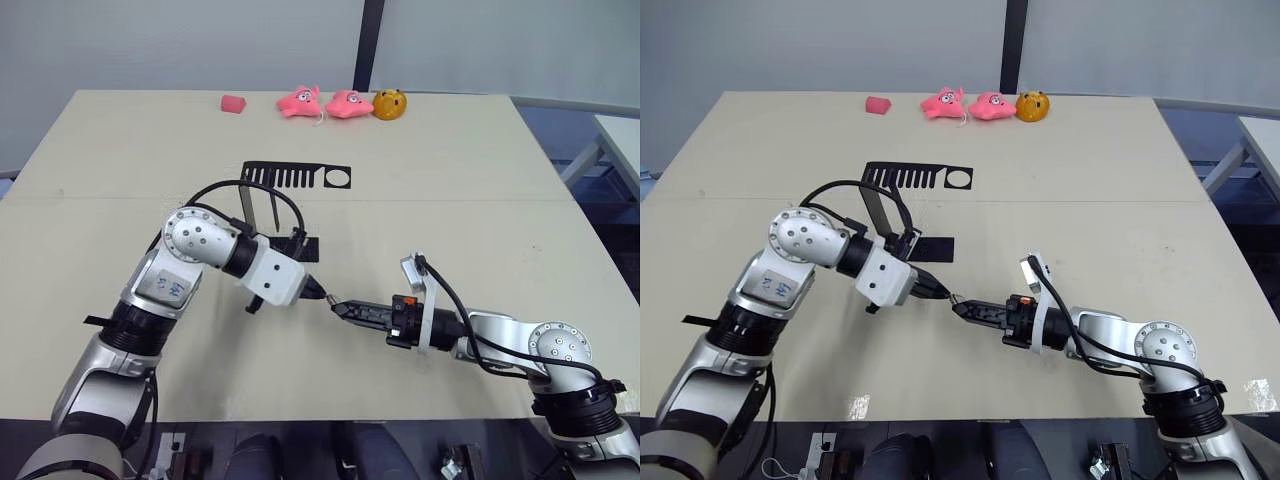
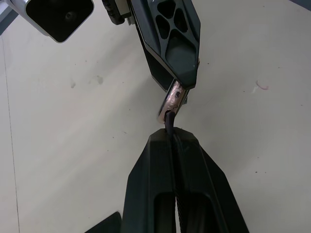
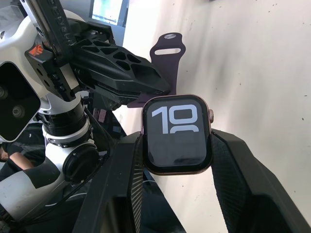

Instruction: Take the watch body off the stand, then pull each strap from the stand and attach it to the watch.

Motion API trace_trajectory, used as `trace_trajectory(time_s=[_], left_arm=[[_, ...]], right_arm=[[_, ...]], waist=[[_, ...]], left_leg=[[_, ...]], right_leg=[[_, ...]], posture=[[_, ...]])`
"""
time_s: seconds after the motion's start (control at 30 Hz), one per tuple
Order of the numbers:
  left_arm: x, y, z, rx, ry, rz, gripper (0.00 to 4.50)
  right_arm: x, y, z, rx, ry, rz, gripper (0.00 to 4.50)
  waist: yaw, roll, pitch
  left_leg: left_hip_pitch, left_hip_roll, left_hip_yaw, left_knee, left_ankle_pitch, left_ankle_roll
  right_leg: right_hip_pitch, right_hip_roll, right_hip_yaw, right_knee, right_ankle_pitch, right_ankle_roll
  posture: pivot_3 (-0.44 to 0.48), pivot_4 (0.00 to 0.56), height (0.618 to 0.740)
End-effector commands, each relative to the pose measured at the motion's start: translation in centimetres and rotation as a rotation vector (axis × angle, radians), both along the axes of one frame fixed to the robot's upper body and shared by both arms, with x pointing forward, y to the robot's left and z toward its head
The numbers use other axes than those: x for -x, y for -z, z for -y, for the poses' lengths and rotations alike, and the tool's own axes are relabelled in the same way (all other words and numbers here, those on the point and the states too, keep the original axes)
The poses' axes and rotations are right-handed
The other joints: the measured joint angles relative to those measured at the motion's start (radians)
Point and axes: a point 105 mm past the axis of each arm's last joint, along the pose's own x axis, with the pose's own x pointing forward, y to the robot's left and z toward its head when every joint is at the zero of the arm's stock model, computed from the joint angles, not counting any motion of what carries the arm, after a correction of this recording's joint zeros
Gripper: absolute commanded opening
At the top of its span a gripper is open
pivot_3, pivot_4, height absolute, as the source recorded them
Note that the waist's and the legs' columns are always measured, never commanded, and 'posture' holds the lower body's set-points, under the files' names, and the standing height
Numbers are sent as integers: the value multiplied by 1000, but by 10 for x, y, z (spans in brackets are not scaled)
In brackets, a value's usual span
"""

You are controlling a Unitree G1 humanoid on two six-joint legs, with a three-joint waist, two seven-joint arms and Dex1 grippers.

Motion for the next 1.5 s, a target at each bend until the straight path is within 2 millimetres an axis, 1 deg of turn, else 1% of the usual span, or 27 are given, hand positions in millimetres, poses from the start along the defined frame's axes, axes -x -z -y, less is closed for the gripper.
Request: trace_trajectory(time_s=[0.03,0.93,1.17,1.33,1.43,1.47,1.5], left_arm=[[10,-5,23,38,83,27,0],[4,2,24,19,46,19,0],[4,0,25,36,47,28,0],[3,-6,17,68,17,11,0],[1,-8,5,72,-25,-18,939],[0,-9,-2,69,-46,-18,1460],[-2,-9,-10,69,-71,-27,1873]], right_arm=[[16,-20,-17,-92,-104,51,1491],[17,-20,-19,-95,-104,53,1491],[17,-20,-18,-92,-102,51,1491],[17,-18,-16,-83,-94,47,1491],[16,-18,-14,-78,-88,49,1491],[16,-19,-13,-77,-81,56,1491],[15,-20,-12,-78,-76,65,1491]], waist=[[0,0,0],[1,0,0],[1,0,0],[1,0,0],[0,0,0],[0,0,0],[-1,0,0]], left_leg=[[0,0,0,0,0,0],[0,0,0,1,0,0],[0,0,0,1,0,0],[0,0,0,1,0,0],[0,0,0,1,0,0],[0,0,0,1,0,0],[0,0,0,1,0,0]], right_leg=[[0,0,0,0,0,0],[0,0,0,1,0,0],[0,0,0,1,0,0],[0,0,0,1,0,0],[0,0,0,1,0,0],[0,0,0,1,0,0],[0,0,0,2,0,0]], posture=[[0,150,740],[0,150,740],[0,150,740],[0,150,740],[0,150,740],[0,150,740],[0,150,740]])
